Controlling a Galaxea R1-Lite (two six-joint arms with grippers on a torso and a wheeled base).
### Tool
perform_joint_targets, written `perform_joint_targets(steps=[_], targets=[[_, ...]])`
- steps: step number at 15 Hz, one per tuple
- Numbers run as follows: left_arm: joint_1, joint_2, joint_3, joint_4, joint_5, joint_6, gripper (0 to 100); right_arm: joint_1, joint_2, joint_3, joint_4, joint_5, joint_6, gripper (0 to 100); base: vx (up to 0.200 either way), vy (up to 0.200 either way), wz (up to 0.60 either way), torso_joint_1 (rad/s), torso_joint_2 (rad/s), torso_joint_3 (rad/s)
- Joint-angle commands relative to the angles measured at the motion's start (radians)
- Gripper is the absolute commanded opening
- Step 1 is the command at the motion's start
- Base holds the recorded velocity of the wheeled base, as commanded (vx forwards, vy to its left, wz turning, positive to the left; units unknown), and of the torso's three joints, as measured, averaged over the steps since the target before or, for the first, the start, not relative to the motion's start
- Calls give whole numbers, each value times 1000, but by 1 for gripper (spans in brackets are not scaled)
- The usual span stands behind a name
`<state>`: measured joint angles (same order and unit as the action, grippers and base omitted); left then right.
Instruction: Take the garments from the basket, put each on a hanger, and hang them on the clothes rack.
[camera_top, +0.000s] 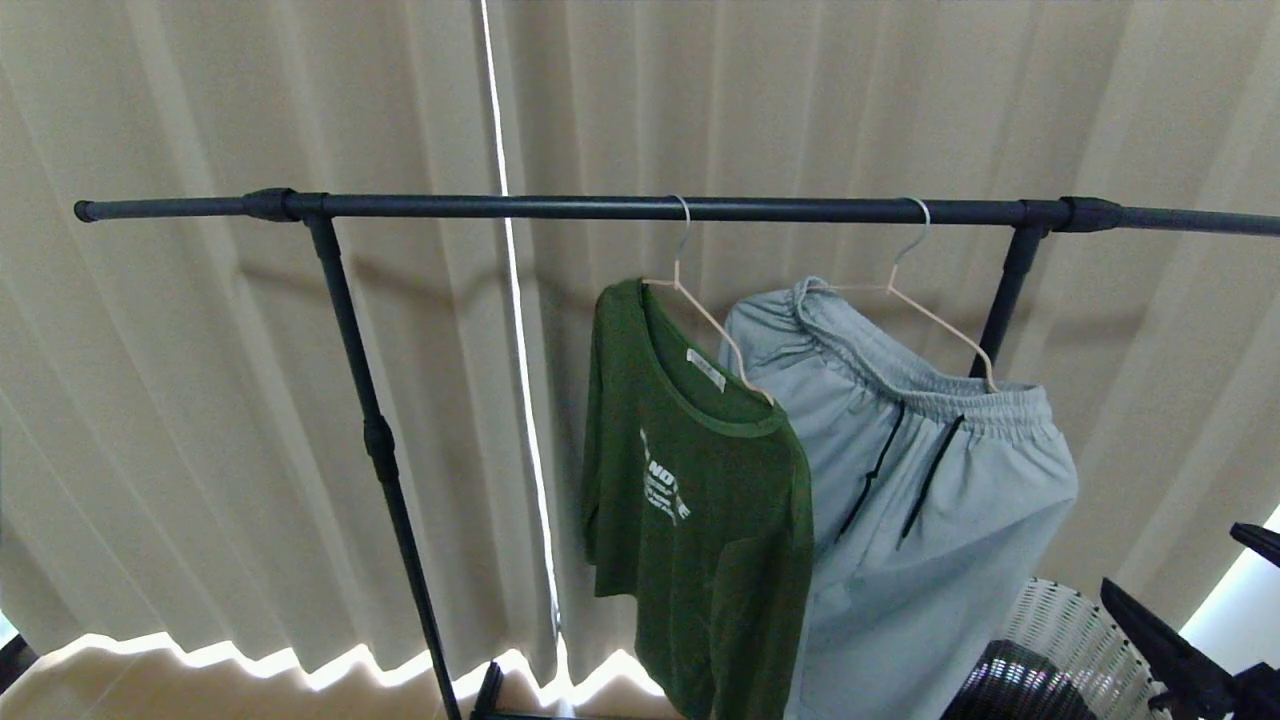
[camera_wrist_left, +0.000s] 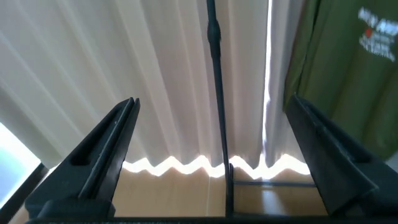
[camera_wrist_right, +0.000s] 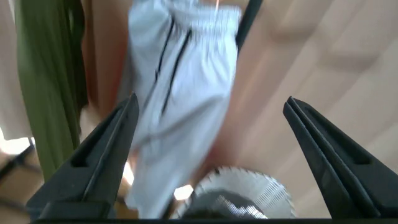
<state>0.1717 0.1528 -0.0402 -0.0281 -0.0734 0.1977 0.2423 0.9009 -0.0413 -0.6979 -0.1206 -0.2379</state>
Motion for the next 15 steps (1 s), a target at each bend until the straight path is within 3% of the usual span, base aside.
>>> perform_joint_targets(steps=[1,3,5,10,13,15], targets=[[0,-58,39,-1,-2,-14,100,5,-241,-103,290,1,-18,100,0,0,0,0,0,0],[0,-59,40,2,-17,-116,100,5,-349,-177,511,1,-35,100,0,0,0,0,0,0],[-1,-59,40,0,-26,-144,100,5,-425,-190,621,1,-93,100,0,0,0,0,0,0],[-43,-56,40,5,-48,-113,100,17,-473,-173,635,1,-192,100,0,0,0,0,0,0],[-176,-75,40,5,-45,-118,100,41,-471,-141,637,1,-193,100,0,0,0,0,0,0],[-202,-87,40,5,-43,-122,100,34,-467,-141,637,-1,-193,100,0,0,0,0,0,0]])
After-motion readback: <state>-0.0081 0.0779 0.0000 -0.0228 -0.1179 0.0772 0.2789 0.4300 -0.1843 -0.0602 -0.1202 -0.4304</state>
